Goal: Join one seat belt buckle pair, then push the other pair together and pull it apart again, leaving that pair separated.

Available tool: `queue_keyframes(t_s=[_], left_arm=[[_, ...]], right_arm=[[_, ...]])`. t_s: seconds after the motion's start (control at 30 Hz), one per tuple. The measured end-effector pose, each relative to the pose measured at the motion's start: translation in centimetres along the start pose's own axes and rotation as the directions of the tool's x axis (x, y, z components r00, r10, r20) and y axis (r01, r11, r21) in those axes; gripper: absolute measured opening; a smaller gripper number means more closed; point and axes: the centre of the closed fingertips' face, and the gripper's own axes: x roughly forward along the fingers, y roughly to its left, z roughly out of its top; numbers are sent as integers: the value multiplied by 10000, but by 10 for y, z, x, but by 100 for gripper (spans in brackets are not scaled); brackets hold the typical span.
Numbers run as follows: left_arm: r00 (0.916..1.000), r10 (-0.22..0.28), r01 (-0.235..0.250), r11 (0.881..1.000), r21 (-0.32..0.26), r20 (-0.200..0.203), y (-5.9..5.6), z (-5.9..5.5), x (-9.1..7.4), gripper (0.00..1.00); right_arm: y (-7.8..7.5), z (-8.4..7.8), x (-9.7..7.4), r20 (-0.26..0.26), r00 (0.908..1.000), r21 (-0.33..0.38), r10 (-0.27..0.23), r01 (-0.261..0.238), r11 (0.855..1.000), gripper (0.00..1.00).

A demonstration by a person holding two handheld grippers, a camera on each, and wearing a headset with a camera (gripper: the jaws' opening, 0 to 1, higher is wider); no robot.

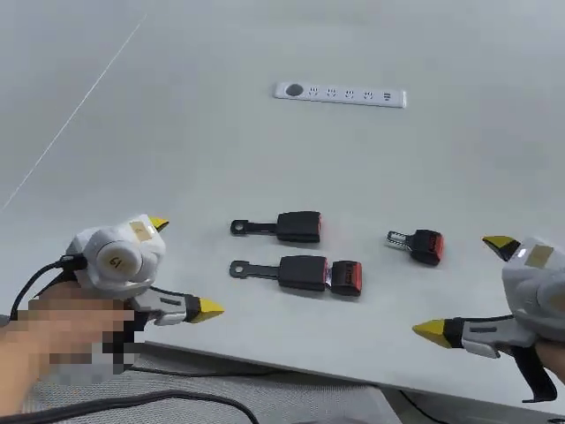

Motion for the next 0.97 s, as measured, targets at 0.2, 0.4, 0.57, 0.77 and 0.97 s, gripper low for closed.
queue_keyframes(t_s=[0.2,0.4,0.57,0.77,0.97], left_arm=[[10000,-69,68,9998,172,36,-9,-5,-1,100],[9996,-215,212,9997,143,206,-21,0,5,100],[9998,-102,98,9996,249,144,-21,0,3,100],[9998,57,-59,9999,110,197,-18,1,0,100],[9998,39,-43,9998,177,214,-21,2,-1,100]], right_arm=[[2,-2,-3,200,9995,592,-248,235,9980,100],[12,-8,0,71,9998,807,-204,198,9965,100],[17,-5,-4,-53,9998,764,-189,193,9969,100],[17,-7,-13,115,9996,893,-276,265,9957,100],[29,-13,-13,194,9997,1004,-134,114,9949,99]])
